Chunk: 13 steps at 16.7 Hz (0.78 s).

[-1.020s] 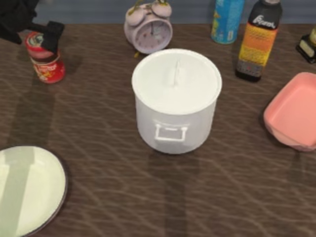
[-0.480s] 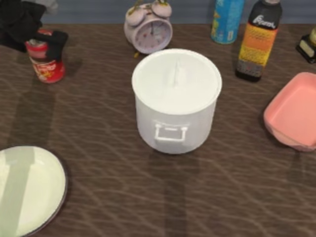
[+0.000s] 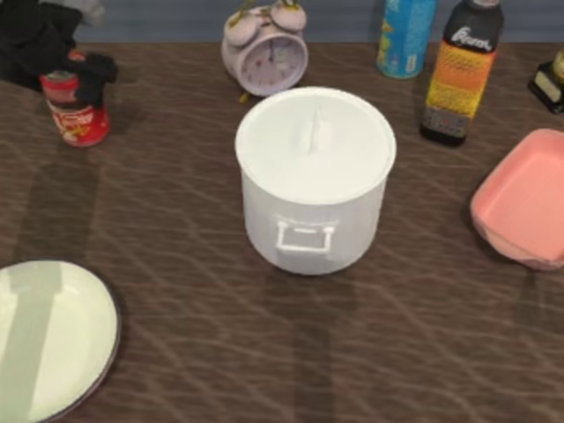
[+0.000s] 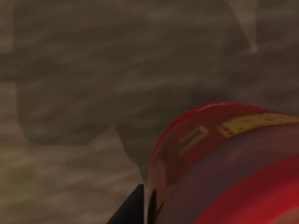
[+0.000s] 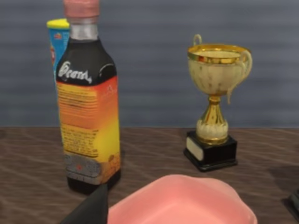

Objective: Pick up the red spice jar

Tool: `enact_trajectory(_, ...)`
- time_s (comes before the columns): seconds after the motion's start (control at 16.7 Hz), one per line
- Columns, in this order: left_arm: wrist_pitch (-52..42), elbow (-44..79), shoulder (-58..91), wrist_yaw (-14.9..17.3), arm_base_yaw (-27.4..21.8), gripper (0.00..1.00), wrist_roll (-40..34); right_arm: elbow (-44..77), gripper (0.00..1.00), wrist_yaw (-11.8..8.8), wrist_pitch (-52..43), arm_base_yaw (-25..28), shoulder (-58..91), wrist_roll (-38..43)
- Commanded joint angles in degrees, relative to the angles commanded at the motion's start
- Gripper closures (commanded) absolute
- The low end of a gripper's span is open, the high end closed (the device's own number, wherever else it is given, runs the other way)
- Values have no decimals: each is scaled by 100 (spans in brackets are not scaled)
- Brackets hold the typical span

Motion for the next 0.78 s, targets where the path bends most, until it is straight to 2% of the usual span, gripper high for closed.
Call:
enact_trajectory(0.18,0,0,0,0,0,98,0,0,0,0,0,0,0,0)
enact_trajectory(0.24,0,0,0,0,0,100,0,0,0,0,0,0,0,0)
enact_trajectory(0.78,1,-15,-21,-2,22,100,9,0,0,0,0,0,0,0)
